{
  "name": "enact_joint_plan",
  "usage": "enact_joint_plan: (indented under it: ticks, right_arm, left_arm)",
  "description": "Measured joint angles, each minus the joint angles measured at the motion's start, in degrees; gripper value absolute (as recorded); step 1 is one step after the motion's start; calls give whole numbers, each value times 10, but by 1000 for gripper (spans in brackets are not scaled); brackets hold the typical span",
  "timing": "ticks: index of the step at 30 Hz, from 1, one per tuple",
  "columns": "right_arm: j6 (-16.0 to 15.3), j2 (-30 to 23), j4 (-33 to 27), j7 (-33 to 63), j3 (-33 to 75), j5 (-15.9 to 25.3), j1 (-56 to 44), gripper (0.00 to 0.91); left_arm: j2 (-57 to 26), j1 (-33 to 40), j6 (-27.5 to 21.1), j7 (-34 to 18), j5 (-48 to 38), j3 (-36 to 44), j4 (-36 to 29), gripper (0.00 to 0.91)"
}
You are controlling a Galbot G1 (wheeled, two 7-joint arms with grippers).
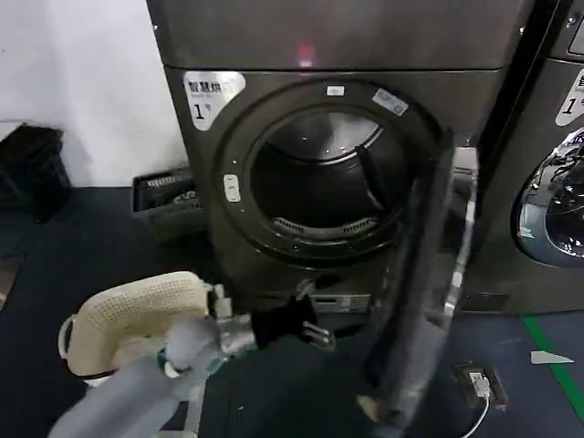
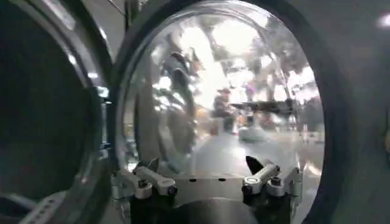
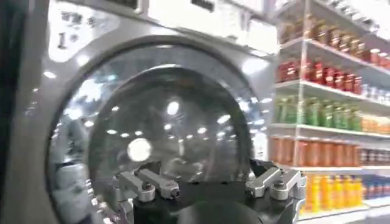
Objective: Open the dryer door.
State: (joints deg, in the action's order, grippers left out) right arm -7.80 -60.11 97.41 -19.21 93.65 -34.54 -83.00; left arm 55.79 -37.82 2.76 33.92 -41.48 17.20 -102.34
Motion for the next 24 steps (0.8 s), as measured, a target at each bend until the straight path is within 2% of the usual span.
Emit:
enact_joint_plan:
  ticks: [6,9,15,24]
  right_arm:
    - [-9,-8,13,50,37,11,-9,907]
    - [-8,-9,21,70,59,29,-9,907]
    - [-15,-16,28,122,101,40,-9,907]
    - [-33,-20,36,127,185,55,-43,907]
  left_arm:
    - [44,38,-4,-12,2,57,21,907]
    - [66,56,-8,-26,4,82,33,907]
    - [113,93,-7,-63,26,123,62,907]
    - [193,152,0,-86,38,168,125,907]
